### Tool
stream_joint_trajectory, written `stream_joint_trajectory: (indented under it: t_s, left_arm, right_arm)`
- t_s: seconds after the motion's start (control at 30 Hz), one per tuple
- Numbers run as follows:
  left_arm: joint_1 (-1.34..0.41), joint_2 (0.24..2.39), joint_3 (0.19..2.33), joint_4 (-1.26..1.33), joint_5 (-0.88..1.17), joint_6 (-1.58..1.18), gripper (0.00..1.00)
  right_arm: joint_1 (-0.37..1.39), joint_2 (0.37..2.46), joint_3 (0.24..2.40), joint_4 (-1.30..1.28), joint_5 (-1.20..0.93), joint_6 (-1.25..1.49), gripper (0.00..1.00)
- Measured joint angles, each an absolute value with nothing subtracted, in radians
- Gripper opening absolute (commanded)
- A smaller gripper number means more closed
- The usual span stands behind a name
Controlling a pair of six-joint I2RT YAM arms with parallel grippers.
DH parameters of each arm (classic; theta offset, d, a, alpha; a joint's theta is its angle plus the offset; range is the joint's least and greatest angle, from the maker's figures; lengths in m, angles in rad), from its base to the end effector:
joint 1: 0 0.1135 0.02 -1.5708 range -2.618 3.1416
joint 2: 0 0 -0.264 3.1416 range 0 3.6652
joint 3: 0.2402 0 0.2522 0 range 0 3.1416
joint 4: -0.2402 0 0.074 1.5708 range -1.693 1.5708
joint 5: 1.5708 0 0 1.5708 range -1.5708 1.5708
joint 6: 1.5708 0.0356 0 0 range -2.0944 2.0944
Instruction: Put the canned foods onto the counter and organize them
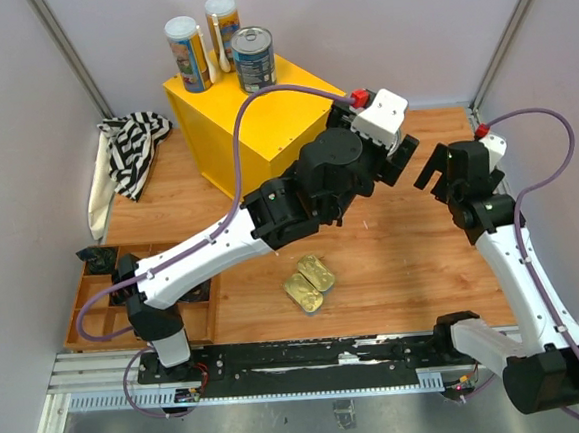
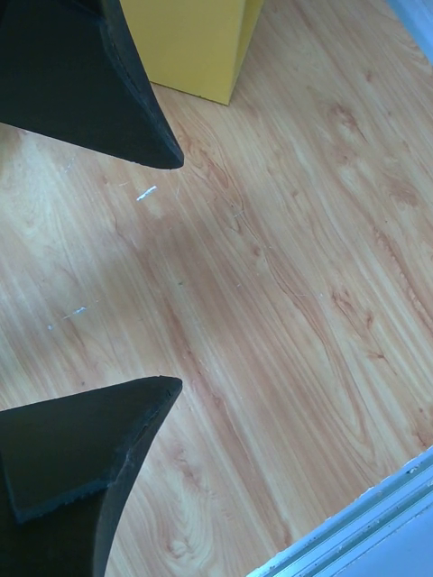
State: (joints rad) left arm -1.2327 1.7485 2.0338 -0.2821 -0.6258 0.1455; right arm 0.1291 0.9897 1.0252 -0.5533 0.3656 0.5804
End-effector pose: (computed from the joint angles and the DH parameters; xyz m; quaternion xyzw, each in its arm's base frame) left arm 0.1483 -0.3588 0.5002 0.2588 0.6570 -0.1625 0.6891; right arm 0.2108 0.0145 0.3497 0.2793 0.8082 0.0243 0.5180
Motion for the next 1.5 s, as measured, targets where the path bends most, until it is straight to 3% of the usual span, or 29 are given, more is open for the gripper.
stream_joint_trajectory:
  t_s: [0.47, 1.0, 1.5]
  left_arm:
    - [-1.052, 1.771, 2.323, -0.394, -0.836, 0.202, 0.0]
    - [-0.78, 1.742, 2.225, -0.558, -0.84, 0.049, 0.0]
    - [-0.674, 1.742, 2.222, -0.622, -0.76, -0.031, 0.0]
  right_arm:
    - [0.117, 1.035, 1.041, -0.506, 0.324, 0.599, 0.98]
    - [0.114, 1.04, 1.041, -0.471, 0.259, 0.625, 0.98]
    - [0.114, 1.064, 1.041, -0.45, 0.231, 0.629, 0.98]
